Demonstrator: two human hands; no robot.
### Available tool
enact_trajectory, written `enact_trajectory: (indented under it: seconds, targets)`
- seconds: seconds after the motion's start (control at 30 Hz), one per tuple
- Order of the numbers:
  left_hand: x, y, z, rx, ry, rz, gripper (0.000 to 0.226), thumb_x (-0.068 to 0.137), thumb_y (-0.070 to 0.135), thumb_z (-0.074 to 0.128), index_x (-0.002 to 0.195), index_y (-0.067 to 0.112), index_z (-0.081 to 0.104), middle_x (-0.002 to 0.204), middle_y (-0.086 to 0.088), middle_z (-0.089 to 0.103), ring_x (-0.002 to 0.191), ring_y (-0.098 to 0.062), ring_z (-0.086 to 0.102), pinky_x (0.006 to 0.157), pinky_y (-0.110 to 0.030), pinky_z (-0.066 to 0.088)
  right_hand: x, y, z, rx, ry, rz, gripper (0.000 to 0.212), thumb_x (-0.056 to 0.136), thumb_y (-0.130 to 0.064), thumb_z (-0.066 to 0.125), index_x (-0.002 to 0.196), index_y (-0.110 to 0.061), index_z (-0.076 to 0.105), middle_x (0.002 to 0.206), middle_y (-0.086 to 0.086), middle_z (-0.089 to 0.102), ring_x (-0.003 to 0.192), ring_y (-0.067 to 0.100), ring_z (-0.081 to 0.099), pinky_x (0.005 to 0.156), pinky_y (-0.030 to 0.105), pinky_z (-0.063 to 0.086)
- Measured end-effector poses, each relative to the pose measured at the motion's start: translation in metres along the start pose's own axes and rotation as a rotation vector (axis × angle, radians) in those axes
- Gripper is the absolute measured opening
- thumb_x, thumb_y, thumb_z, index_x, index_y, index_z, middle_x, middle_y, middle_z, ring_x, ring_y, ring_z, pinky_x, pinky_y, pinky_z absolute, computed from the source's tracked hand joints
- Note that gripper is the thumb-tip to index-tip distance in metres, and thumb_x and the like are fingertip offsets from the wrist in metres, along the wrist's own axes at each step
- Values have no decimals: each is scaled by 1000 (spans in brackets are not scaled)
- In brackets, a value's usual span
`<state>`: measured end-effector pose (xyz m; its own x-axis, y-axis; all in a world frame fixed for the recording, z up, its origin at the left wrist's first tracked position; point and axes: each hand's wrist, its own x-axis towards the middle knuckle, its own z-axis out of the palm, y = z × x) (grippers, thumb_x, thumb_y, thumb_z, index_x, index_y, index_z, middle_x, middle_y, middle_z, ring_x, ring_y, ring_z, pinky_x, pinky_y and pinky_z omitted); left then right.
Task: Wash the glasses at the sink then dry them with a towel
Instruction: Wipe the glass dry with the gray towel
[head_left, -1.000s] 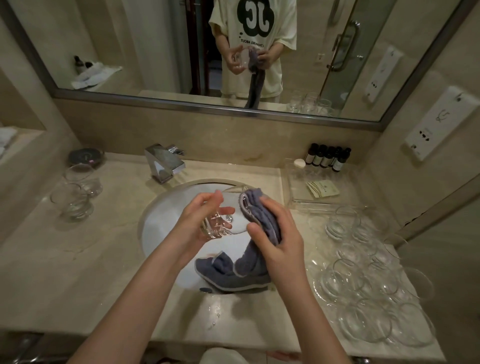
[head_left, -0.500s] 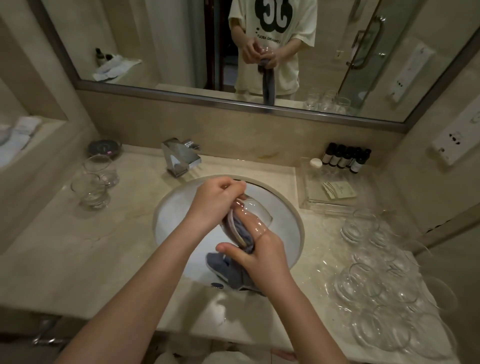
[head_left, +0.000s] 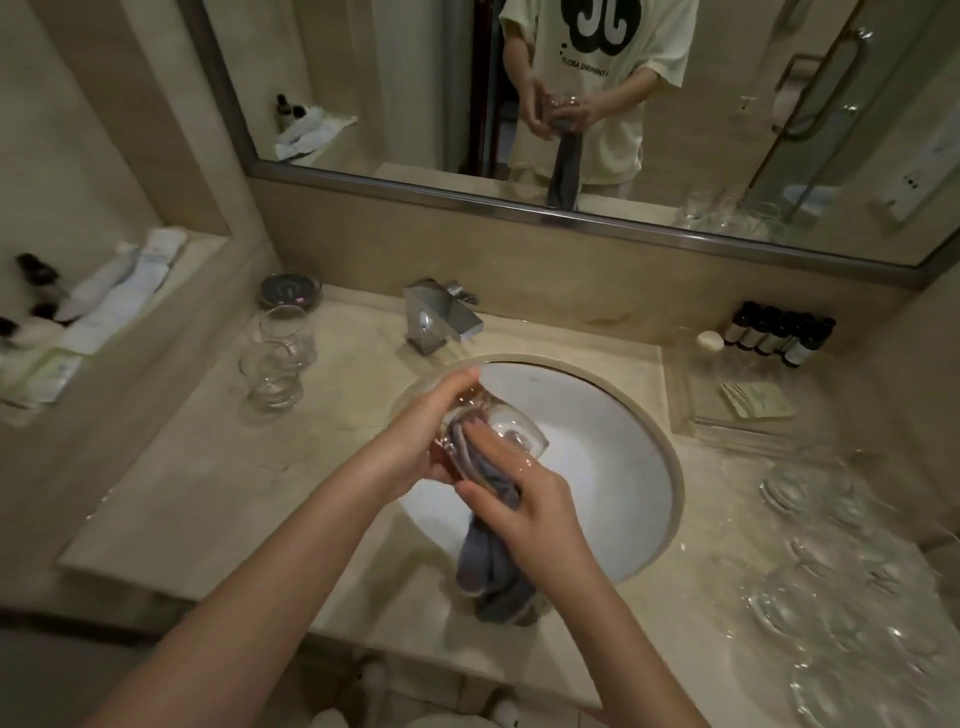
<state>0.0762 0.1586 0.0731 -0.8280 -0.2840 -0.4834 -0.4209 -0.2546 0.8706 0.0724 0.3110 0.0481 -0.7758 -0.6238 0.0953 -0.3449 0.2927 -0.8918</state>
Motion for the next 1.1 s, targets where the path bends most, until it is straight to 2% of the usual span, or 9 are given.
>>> enact_trajectory:
  seconds: [0.13,0.4,0.53,0.63,0.73,0.87,0.93,1.03,1.1]
  targets:
    - [0,3,-23,0,88,134,31,74,47,73,80,18,70,72,-3,65,63,-20,62,52,-23,47,10,-20,30,-318,-37,-48,74,88,-37,66,146,-47,22,145,-26,38,128,-6,40,103,13,35]
    - [-3,-5,-78,26,121,993,20,83,37,56,87,19,64,79,8,66,74,-33,69,67,-54,57,44,-51,37,749,-446,186,58,71,-7,72,125,-24,62,119,1,67,111,16,60,99,26,45]
    - [-4,26,-108,264,-1,549,62,83,70,47,90,12,67,78,3,71,70,-23,68,71,-46,56,52,-56,63,541,-202,98,49,81,-9,68,126,-28,61,126,-7,64,117,8,57,101,21,43]
    - [-13,45,-130,387,-242,-16,84,71,84,20,86,16,68,73,-8,71,53,-23,64,49,-27,52,58,-50,82,-186,-40,-176,58,84,-22,66,140,-27,50,145,-14,44,135,1,39,111,25,36]
    - [-2,37,-139,456,-49,116,59,86,68,47,89,11,63,71,-6,62,41,-17,49,37,-20,35,63,-55,101,-247,-89,-149,63,81,-25,64,141,-30,47,146,-11,47,134,2,42,106,23,39]
    - [16,10,-157,241,-6,762,31,78,48,58,81,18,63,69,9,60,57,-10,54,47,-20,42,71,-70,106,813,-248,238,38,80,-1,62,117,-12,63,102,2,73,92,10,68,77,19,53]
    - [24,7,-168,207,-58,918,24,82,44,53,82,23,64,78,11,63,74,-10,58,68,-25,46,73,-73,111,990,-269,301,33,77,-6,56,110,-5,62,89,7,72,79,12,68,68,19,53]
    - [25,27,-177,158,-70,482,61,87,69,37,61,24,69,62,8,65,63,-17,57,63,-30,41,79,-82,123,768,-235,249,26,84,-11,63,110,-12,65,91,0,72,82,10,66,72,18,50]
    - [21,42,-184,260,-105,53,79,87,78,19,59,20,66,49,6,60,53,-17,54,56,-25,38,83,-81,132,203,-156,46,33,90,-17,62,123,-23,61,108,-8,71,97,7,64,82,20,49]
